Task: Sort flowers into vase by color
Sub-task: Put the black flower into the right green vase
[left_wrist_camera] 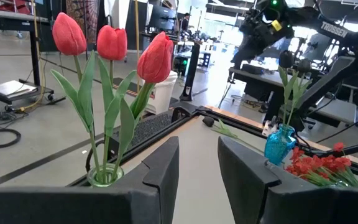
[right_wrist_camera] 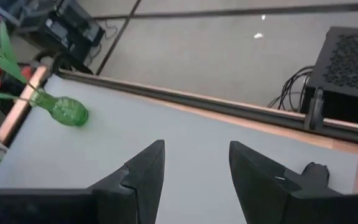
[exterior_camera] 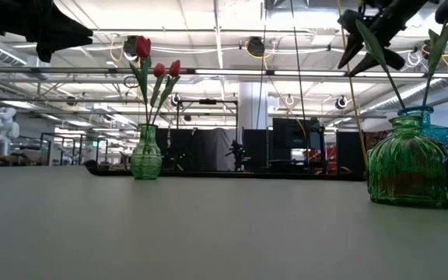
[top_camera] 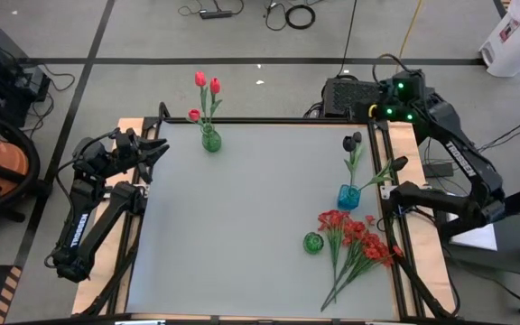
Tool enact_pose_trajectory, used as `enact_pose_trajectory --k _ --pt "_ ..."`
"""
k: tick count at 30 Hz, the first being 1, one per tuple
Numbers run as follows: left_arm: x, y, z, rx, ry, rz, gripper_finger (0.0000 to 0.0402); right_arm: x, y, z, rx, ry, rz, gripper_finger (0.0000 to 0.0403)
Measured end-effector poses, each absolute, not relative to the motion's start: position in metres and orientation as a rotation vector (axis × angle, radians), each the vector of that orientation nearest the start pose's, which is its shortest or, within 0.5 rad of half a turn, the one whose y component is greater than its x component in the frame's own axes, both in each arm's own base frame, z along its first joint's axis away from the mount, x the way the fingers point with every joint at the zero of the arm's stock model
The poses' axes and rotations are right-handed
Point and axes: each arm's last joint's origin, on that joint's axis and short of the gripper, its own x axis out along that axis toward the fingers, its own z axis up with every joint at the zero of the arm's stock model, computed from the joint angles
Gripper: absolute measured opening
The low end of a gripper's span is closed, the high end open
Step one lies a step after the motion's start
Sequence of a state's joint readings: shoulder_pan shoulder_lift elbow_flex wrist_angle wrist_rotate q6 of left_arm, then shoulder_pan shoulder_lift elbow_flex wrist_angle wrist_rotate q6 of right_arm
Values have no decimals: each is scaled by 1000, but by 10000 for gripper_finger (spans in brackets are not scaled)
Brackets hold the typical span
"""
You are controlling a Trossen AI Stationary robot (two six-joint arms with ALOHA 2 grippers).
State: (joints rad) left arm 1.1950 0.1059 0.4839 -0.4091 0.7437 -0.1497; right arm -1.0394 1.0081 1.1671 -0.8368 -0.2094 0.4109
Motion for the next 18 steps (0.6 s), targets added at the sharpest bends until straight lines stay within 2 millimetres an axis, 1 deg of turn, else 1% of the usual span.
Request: enact_pose_trajectory --k 5,9,13,18 --pt "37 41 275 -173 -16 452 118 111 -161 355 771 469 -879 171" --pt "37 41 275 -173 -16 452 118 117 -162 330 744 503 -904 171" --pt "37 41 275 -173 -16 452 118 114 -158 300 755 532 -922 171" --pt "37 41 275 -173 -16 452 118 106 -152 284 782 488 -949 171"
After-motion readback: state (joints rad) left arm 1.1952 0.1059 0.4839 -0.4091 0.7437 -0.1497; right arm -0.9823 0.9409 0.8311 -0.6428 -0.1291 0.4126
